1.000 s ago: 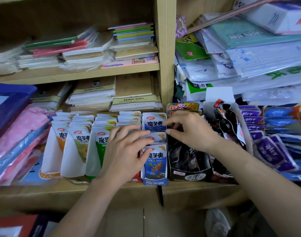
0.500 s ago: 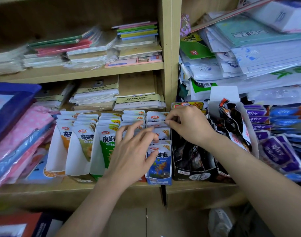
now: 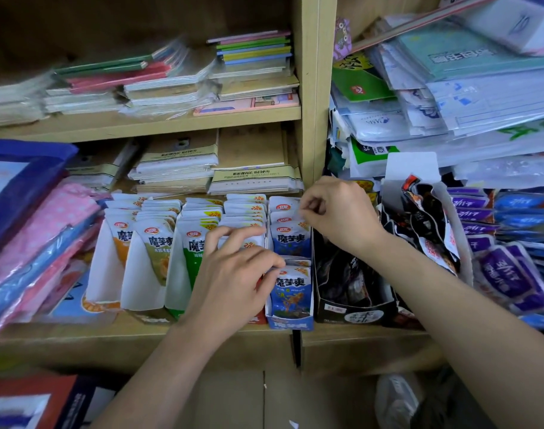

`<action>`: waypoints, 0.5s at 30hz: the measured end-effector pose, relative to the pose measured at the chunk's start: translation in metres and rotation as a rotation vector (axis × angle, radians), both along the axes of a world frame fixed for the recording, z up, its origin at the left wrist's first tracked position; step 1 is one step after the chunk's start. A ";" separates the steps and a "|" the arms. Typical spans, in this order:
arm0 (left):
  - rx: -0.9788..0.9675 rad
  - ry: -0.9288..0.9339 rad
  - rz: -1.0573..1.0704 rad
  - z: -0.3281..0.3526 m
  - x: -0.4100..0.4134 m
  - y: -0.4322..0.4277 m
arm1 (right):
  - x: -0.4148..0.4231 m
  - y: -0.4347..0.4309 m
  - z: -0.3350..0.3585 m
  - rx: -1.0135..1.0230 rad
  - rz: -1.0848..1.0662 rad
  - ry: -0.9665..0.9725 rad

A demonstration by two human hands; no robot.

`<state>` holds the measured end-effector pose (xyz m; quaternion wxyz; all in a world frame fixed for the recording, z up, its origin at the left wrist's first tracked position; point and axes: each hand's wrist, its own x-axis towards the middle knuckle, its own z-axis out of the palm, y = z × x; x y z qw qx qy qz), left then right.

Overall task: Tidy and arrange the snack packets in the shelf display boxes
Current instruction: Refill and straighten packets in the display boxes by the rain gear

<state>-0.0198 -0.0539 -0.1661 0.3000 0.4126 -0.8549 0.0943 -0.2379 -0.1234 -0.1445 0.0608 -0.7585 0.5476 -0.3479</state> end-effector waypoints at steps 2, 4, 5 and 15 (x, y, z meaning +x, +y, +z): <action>-0.007 0.007 -0.008 0.000 0.001 0.001 | 0.000 0.006 0.001 0.053 0.059 0.098; -0.011 0.019 -0.020 -0.001 0.001 0.001 | 0.002 0.006 -0.001 0.059 0.027 0.225; -0.012 0.024 -0.024 0.000 0.002 0.002 | 0.005 0.005 -0.002 0.042 0.008 0.249; 0.004 0.039 -0.047 -0.001 0.005 0.003 | 0.010 -0.002 -0.010 -0.167 -0.024 0.076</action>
